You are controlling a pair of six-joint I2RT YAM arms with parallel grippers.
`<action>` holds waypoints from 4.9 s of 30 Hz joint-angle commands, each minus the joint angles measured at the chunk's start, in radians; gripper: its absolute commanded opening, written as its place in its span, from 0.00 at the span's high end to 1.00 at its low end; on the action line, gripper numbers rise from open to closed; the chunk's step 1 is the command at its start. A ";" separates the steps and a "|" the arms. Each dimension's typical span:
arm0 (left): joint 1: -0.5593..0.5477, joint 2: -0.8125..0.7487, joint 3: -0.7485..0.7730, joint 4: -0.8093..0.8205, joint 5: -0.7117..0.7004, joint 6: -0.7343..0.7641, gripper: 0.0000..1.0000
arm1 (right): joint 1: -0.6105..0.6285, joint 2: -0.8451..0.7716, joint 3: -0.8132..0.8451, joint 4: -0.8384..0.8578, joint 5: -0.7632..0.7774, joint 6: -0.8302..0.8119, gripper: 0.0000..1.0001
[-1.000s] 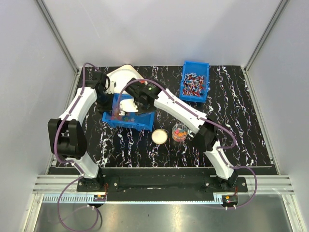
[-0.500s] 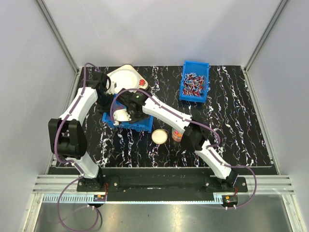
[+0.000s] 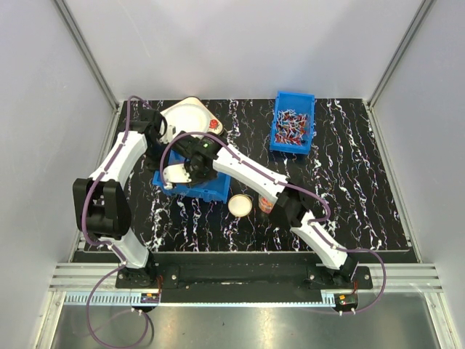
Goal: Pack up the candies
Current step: Scoop the fake candies from the storage box, then place the fake candies in the packing bottle.
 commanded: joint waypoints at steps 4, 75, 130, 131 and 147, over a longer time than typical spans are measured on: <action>-0.006 -0.065 0.017 0.079 0.092 -0.026 1.00 | 0.019 -0.030 -0.082 -0.011 -0.198 0.043 1.00; -0.005 -0.044 0.051 0.056 0.134 0.003 1.00 | -0.288 -0.900 -1.075 0.630 -0.390 0.407 1.00; 0.037 0.028 -0.008 0.220 0.189 0.067 1.00 | -0.481 -1.353 -1.532 0.353 -0.180 0.249 1.00; 0.038 0.028 -0.012 0.223 0.190 0.067 1.00 | -0.481 -1.348 -1.530 0.346 -0.170 0.247 1.00; 0.038 0.030 -0.021 0.229 0.195 0.057 1.00 | -0.480 -1.265 -1.497 0.264 -0.082 0.204 1.00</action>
